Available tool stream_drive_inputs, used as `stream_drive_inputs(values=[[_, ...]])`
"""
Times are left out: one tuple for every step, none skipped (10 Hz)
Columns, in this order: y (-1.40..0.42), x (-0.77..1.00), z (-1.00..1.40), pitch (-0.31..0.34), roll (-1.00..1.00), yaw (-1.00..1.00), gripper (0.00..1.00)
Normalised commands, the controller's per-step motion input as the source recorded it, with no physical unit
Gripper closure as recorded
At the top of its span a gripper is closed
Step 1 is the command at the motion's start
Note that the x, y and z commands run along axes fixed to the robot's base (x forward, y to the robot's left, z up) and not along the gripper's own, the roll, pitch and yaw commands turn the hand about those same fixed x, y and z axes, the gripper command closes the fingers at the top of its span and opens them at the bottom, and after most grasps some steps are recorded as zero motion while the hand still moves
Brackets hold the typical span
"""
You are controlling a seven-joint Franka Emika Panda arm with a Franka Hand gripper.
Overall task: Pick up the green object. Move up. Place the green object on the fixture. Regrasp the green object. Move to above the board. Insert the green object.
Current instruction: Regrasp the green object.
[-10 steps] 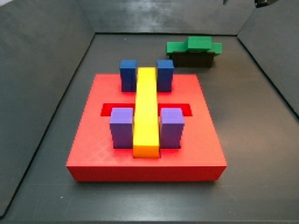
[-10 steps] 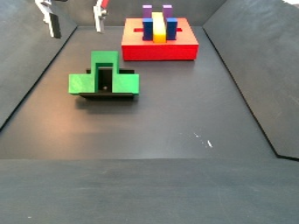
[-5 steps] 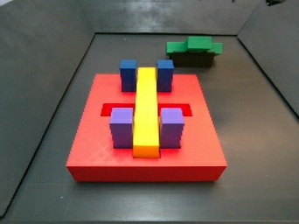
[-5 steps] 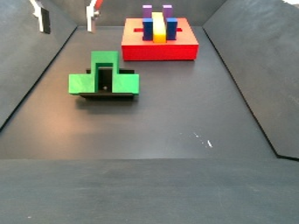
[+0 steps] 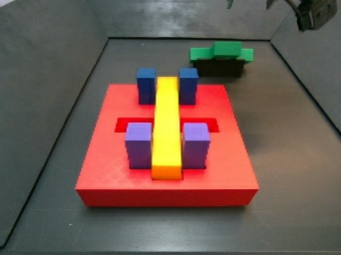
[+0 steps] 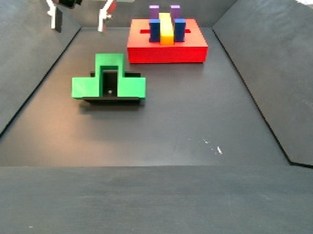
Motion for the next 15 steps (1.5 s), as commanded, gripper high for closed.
stream_drive_inputs(values=[[-0.16,0.0,-0.13,-0.006,0.09,0.15,0.0],[-0.26,-0.18,-0.13,0.0,0.2,0.37,0.0],[-0.31,-0.34,-0.2,0.0,0.36,0.44,0.0],[-0.32,-0.24,-0.17,0.0,0.31,0.51,0.0],[-0.31,-0.01,-0.15,0.0,0.24,0.38,0.0],[-0.15,0.0,-0.11,0.0,0.06,0.15,0.0],[-0.05,0.0,-0.15,-0.054,0.0,0.08,0.0],[-0.01,-0.02,-0.26,-0.117,0.0,0.08,0.0],[-0.03,-0.09,-0.32,-0.1,0.05,0.09,0.0],[-0.05,-0.08,-0.29,-0.103,0.0,0.09,0.0],[-0.05,-0.06,-0.24,-0.089,0.0,0.08,0.0],[-0.05,-0.01,-0.2,-0.083,0.0,0.08,0.0],[-0.05,-0.02,-0.23,-0.086,0.0,0.08,0.0],[-0.05,-0.02,-0.23,-0.086,0.0,0.07,0.0],[-0.06,0.0,-0.25,-0.094,0.0,0.07,0.0]])
